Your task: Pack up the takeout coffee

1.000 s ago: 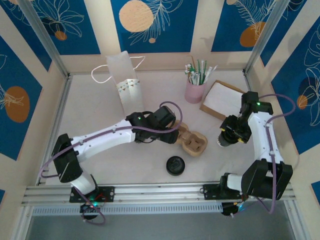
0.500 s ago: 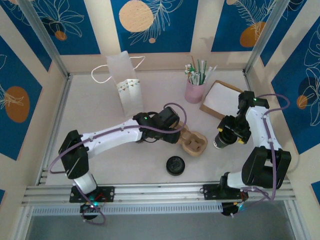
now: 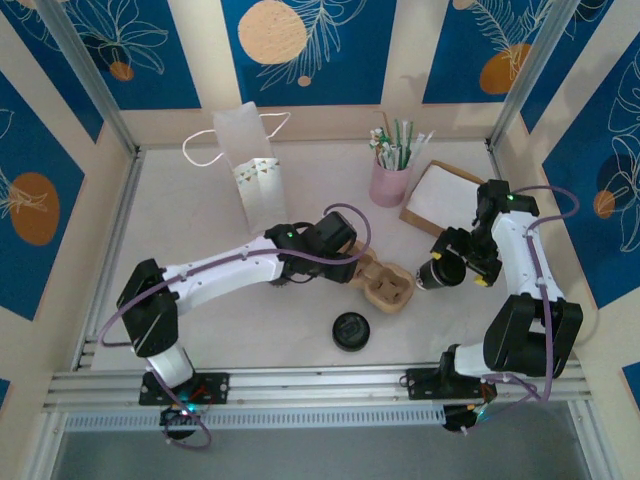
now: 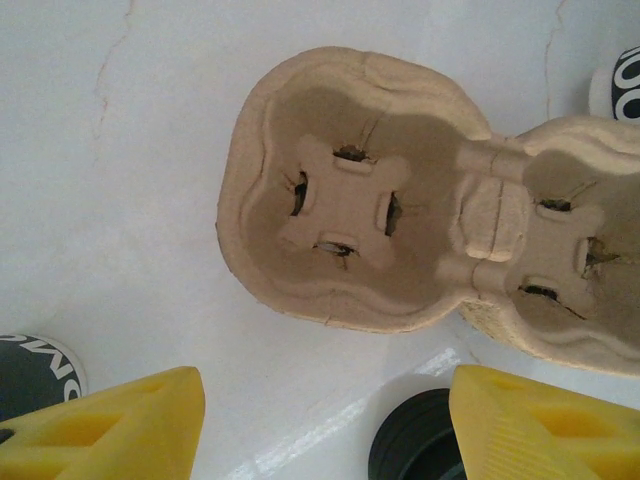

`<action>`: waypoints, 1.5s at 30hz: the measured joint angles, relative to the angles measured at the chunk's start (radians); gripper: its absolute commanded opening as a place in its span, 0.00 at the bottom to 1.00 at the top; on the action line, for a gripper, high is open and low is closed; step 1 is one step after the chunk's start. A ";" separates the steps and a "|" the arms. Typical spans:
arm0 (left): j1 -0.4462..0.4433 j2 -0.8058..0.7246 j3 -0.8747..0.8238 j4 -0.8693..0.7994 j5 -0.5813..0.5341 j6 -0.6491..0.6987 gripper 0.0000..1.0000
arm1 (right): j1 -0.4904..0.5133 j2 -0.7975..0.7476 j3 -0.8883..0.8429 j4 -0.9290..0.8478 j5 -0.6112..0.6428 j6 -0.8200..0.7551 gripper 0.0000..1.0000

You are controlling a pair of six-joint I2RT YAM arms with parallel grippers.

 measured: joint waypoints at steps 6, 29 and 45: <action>0.003 0.005 -0.012 0.003 0.000 0.000 0.66 | 0.019 0.002 0.010 0.000 -0.008 0.000 0.99; 0.077 0.007 -0.108 0.049 -0.042 0.015 0.42 | 0.314 -0.118 0.236 -0.063 0.036 0.062 1.00; 0.092 0.046 -0.123 0.117 -0.183 0.026 0.40 | 0.867 -0.098 0.103 0.009 0.009 0.257 0.81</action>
